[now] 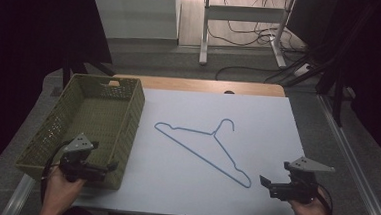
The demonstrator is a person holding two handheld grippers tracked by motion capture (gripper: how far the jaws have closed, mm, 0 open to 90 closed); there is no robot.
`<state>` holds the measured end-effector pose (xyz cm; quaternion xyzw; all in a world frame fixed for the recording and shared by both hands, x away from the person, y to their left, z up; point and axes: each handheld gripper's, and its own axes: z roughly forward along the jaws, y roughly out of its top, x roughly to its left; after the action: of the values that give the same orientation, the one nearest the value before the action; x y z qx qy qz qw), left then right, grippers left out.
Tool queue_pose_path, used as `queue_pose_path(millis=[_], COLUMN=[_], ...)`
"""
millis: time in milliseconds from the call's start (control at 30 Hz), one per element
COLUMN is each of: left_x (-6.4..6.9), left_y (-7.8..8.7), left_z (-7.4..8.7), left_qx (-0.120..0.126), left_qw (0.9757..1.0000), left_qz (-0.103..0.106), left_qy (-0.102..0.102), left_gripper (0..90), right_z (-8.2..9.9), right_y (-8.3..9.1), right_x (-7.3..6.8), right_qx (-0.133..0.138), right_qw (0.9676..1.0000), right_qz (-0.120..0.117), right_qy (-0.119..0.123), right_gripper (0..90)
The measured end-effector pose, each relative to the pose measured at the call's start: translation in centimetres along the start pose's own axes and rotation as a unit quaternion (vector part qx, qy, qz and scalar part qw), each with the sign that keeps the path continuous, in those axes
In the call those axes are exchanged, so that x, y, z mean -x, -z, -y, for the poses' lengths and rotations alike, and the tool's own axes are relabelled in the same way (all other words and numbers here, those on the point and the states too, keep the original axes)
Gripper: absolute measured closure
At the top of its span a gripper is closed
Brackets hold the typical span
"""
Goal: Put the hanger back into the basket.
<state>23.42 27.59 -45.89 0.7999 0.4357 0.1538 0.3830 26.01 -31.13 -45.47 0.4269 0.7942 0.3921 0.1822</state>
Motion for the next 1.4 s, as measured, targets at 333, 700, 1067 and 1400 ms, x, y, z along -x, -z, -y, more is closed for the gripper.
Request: queue_pose_path(millis=[333,700,1067,1400], left_x=[-0.2,-0.3,0.7,2.6], left_y=[-0.1,-0.1,0.7,1.0], left_z=[0.2,0.3,-0.5,-2.2], left_qx=[0.006,0.014,0.029,0.045], left_qw=[0.9999,0.9996,0.9994,0.9981], left_qz=[0.009,0.019,0.015,0.032], left_qy=[0.007,0.018,-0.004,-0.027], left_gripper=[0.0,0.0,0.0,0.0], right_z=[0.3,0.3,-0.3,-1.5], right_y=[-0.5,-0.5,-0.7,-0.7], right_x=[0.0,0.0,-0.5,-1.1], right_qx=[-0.016,-0.018,-0.013,-0.005], right_qw=[0.9998,0.9995,0.9999,0.9997], right_qz=[0.0,-0.001,0.006,-0.02], right_qy=[-0.014,-0.025,-0.002,-0.011], right_gripper=[0.0,0.0,0.0,0.0])
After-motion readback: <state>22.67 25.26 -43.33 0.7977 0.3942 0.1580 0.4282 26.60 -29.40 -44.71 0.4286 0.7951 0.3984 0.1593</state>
